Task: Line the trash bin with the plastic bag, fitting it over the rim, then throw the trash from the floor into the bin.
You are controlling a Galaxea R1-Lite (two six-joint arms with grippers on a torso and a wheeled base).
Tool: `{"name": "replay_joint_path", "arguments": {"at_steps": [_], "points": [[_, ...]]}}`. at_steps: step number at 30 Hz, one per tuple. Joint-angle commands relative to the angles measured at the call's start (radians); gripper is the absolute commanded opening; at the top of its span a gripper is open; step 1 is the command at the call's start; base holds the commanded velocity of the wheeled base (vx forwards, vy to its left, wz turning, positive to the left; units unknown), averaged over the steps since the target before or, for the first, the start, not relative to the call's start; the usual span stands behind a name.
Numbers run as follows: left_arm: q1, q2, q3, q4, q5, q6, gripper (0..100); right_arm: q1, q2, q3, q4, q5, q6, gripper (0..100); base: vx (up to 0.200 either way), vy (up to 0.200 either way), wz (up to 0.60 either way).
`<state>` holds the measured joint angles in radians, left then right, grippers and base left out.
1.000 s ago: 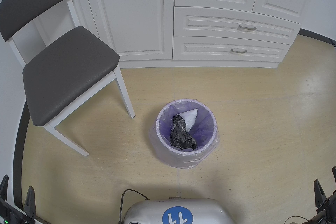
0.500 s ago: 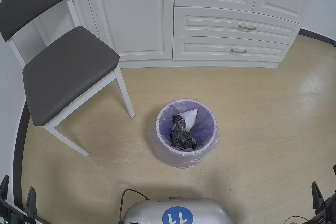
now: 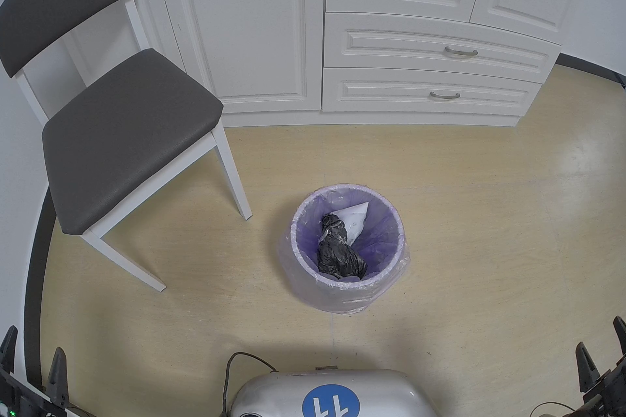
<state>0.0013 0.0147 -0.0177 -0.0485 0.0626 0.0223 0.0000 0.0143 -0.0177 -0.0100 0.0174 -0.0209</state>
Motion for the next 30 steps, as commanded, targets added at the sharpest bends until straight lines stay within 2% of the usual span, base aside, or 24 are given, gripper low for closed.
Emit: {"name": "replay_joint_path", "arguments": {"at_steps": [1, 4, 8, 15, 30], "points": [[0.0, -0.015, 0.018, 0.001, 0.003, -0.004, 100, 0.002, -0.014, 0.012, 0.027, -0.007, 0.019, 100, 0.0, 0.0, 0.0], [0.0, -0.015, 0.018, 0.004, -0.006, -0.009, 100, 0.002, -0.013, 0.015, 0.019, -0.002, 0.016, 100, 0.0, 0.0, 0.0], [-0.001, -0.013, 0.01, 0.072, -0.058, -0.036, 100, 0.002, -0.014, 0.016, 0.016, -0.004, 0.016, 100, 0.0, 0.0, 0.0], [0.0, -0.015, 0.016, 0.05, -0.066, -0.01, 100, 0.0, -0.014, 0.018, 0.008, -0.017, 0.019, 100, 0.0, 0.0, 0.0], [0.0, -0.013, 0.018, 0.049, -0.059, -0.018, 100, 0.002, -0.014, 0.018, 0.008, -0.016, 0.021, 100, 0.0, 0.0, 0.0]]}}
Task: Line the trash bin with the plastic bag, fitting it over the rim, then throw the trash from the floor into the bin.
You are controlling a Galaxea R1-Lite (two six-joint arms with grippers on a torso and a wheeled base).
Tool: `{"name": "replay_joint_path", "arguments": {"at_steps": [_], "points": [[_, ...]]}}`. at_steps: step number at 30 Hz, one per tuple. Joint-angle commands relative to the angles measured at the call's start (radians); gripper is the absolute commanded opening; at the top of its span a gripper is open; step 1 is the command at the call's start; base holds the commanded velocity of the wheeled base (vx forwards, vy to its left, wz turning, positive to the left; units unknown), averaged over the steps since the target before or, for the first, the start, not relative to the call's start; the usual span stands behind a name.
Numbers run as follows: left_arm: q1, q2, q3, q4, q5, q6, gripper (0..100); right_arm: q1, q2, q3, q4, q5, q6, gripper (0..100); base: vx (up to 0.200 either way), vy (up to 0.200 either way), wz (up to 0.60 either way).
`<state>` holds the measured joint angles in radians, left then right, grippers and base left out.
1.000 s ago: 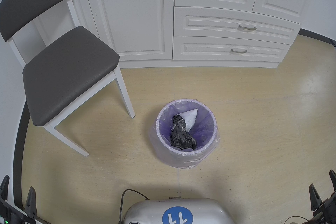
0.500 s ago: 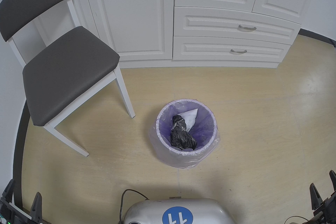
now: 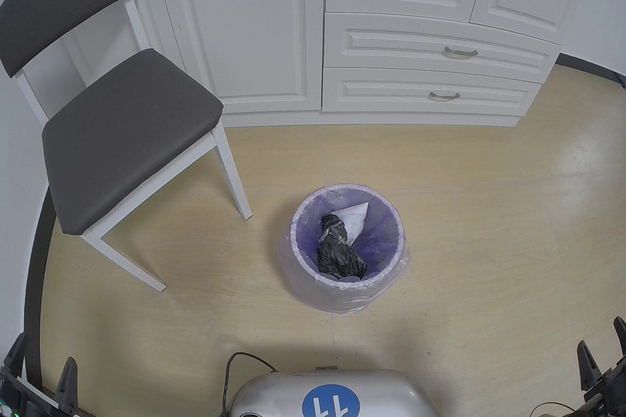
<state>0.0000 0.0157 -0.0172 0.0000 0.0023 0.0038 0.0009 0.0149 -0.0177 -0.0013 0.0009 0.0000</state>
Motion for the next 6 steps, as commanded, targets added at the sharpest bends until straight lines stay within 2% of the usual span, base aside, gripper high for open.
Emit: {"name": "replay_joint_path", "arguments": {"at_steps": [1, 6], "points": [[0.0, -0.014, 0.017, 0.0, 0.001, 0.001, 100, 0.001, -0.015, 0.018, 0.0, 0.001, 0.0, 100, 0.0, 0.0, 0.0], [0.0, -0.014, 0.017, 0.0, 0.001, 0.001, 100, 0.001, -0.015, 0.018, -0.002, 0.001, 0.008, 100, 0.0, 0.0, 0.0]]}}
